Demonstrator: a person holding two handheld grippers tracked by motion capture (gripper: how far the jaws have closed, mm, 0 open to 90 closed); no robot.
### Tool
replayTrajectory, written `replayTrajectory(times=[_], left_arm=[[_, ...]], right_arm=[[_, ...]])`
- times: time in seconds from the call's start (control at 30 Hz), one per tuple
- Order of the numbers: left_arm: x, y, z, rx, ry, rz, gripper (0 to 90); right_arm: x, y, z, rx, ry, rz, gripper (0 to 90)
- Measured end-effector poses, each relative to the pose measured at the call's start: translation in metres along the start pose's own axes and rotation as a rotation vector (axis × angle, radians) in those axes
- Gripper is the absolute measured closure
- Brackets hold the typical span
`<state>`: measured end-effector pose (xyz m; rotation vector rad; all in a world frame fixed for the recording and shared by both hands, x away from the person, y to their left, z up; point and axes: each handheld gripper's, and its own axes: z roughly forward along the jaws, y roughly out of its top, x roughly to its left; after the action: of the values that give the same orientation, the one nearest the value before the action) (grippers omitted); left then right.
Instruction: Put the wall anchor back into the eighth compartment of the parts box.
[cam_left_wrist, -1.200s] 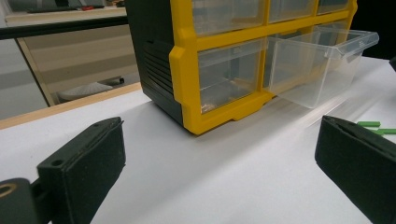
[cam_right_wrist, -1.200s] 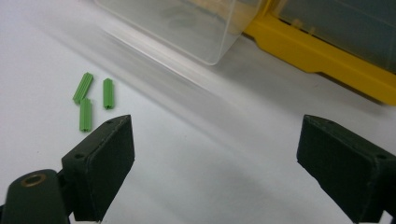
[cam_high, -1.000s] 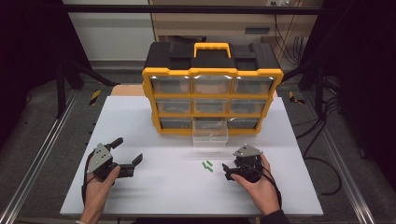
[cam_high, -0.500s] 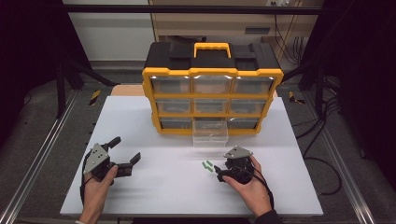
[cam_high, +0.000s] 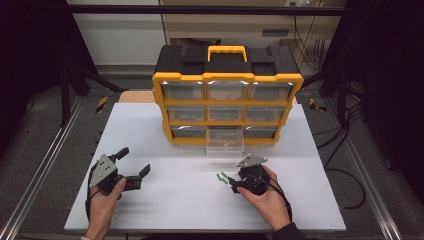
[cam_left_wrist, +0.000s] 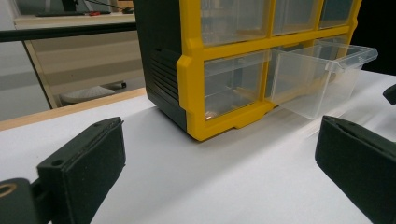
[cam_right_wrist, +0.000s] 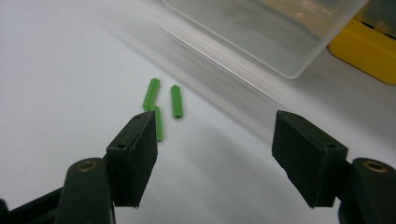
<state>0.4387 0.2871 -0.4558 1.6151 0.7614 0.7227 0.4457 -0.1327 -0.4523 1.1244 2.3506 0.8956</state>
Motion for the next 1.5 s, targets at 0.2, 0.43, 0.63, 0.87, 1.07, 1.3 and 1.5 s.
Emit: replayTrajectory(times=[0.2,0.43,0.63,0.87,1.07,1.3,1.5], left_arm=[[0.001,0.000,0.001,0.000,-0.001,0.005,1.3],[0.000,0.000,0.000,0.006,-0.003,0.008,1.3],[0.001,0.001,-0.001,-0.001,-0.001,0.003,1.4],[0.000,0.001,0.001,0.001,-0.009,0.005,1.3],[0.002,0.001,0.000,-0.002,-0.007,0.000,1.3],[0.001,0.001,0.000,-0.001,-0.008,-0.001,1.4],[0.002,0.000,0.001,0.000,-0.007,-0.002,1.4]], right_arm=[[-0.001,0.003,0.003,0.025,0.020,-0.032,45.3],[0.004,0.013,0.004,0.045,0.050,-0.024,58.8],[0.009,0.021,0.016,0.079,0.086,-0.011,68.9],[0.011,0.029,0.028,0.115,0.100,0.013,76.9],[0.013,0.033,0.034,0.126,0.107,0.005,79.0],[0.014,0.035,0.038,0.148,0.103,-0.020,81.4],[0.017,0.035,0.040,0.158,0.104,-0.022,85.1]])
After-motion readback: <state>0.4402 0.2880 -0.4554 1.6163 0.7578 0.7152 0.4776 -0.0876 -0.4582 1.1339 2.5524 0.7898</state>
